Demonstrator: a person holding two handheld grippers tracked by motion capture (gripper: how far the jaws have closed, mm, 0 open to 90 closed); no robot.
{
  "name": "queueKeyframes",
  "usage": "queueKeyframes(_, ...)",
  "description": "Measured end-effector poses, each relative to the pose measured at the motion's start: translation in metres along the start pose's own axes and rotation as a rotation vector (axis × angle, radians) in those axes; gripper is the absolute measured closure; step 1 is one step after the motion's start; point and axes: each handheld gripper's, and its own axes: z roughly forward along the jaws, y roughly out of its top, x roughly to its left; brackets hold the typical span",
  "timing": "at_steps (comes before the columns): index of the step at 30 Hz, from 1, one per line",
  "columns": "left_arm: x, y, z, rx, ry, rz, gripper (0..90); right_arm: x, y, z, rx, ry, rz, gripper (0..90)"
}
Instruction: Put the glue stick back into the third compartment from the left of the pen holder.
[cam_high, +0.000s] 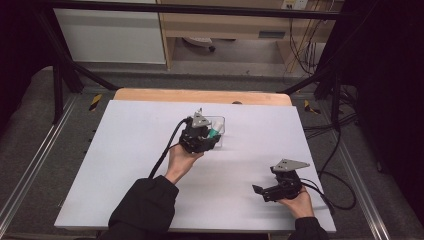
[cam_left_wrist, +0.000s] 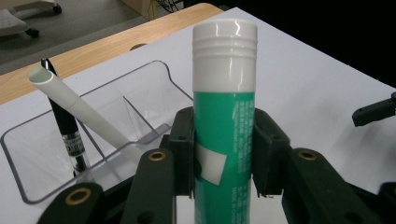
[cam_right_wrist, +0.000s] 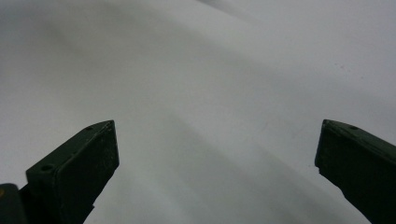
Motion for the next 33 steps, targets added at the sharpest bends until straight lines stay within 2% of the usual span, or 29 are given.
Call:
queueKeyframes(15,0.008,0.017,0.020,-0.029,0.026,-0.023,64.6,0.000,0.000,0.000,0.000,0.002,0.001,0.4)
queueKeyframes(25,0.014,0.029,0.033,-0.045,0.021,-0.047,64.6,0.000,-0.001,0.000,0.001,0.003,-0.001,0.4)
queueKeyframes(33,0.017,0.034,0.045,-0.049,0.040,-0.044,64.5,0.000,-0.001,-0.001,-0.004,0.005,-0.001,0.4)
